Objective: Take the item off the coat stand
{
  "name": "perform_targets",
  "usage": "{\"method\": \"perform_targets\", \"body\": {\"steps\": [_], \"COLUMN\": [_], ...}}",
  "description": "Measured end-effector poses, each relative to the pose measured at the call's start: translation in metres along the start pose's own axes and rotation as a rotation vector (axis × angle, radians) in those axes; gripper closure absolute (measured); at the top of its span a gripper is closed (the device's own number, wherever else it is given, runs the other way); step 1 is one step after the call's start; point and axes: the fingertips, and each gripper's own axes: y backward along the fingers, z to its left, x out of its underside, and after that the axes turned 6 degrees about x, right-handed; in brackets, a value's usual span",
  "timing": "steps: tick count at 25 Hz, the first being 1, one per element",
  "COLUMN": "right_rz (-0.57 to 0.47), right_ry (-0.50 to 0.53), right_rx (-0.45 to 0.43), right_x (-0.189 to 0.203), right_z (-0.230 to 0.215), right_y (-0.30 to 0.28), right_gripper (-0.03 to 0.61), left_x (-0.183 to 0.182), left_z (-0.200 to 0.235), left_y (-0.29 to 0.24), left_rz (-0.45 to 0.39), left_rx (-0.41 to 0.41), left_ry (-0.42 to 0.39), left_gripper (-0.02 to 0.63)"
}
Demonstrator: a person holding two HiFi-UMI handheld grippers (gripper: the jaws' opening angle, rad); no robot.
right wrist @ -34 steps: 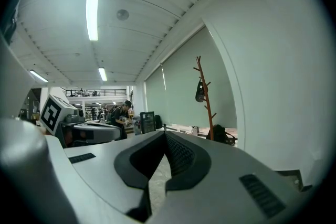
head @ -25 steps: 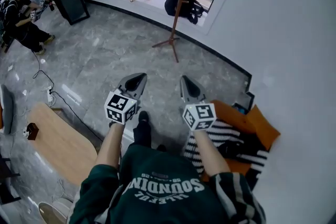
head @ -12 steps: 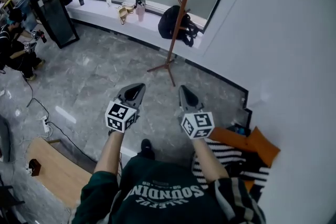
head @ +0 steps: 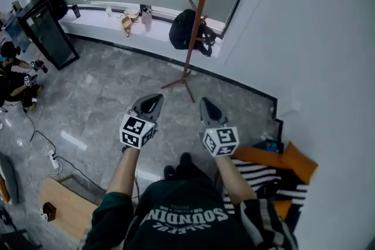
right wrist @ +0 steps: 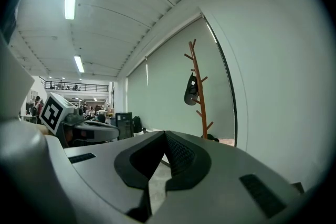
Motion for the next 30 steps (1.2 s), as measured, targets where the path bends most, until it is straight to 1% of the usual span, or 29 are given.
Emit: {"method": "perform_targets", "body": {"steps": [4, 8, 12, 17, 22, 25, 30], "right_rz": [-0.003, -0.017, -0.025, -0.027, -0.047, -0.05, -0.048], "right_ry": [-0.01, -0.007, -0.014, -0.015, 0.026, 0.031, 0.031], "right_rx": [0.011, 0.001, 0.0, -0.008, -0.035, -0.049, -0.055], "right_x": [0.0, -0.004, -0.008, -0.019, -0.044, -0.054, -0.058], "right_z": [-0.01, -0.023, -0.042, -0.073, -0.1, -0.114, -0.126], "right_y": [-0.033, -0.075, -0.12, -0.189, -0.244, -0.268, -0.299], "right_gripper": [0.58, 0.58, 0.58, 0.58, 0.58, 0.58, 0.58], "left_x": [-0.002, -0.006, -0.011, -0.036, -0.062, -0.072, -0.079], "left_z": [0.028, 0.057, 0.093, 0.142, 0.18, 0.195, 0.217], "left_y": [-0.024, -0.051, -0.083, -0.136, -0.18, -0.199, -0.221], "left_rz": [-0.002, 0.014, 0.028, 0.026, 0.005, 0.0, -0.002], "left_rx": [0.006, 0.006, 0.001, -0.02, -0.039, -0.05, -0.064], "left_ry": [-0.009, 0.009, 0.006, 0.021, 0.026, 0.031, 0.032], "left_gripper": [0.614, 0.612, 0.614, 0.614, 0.612, 0.612, 0.614]}}
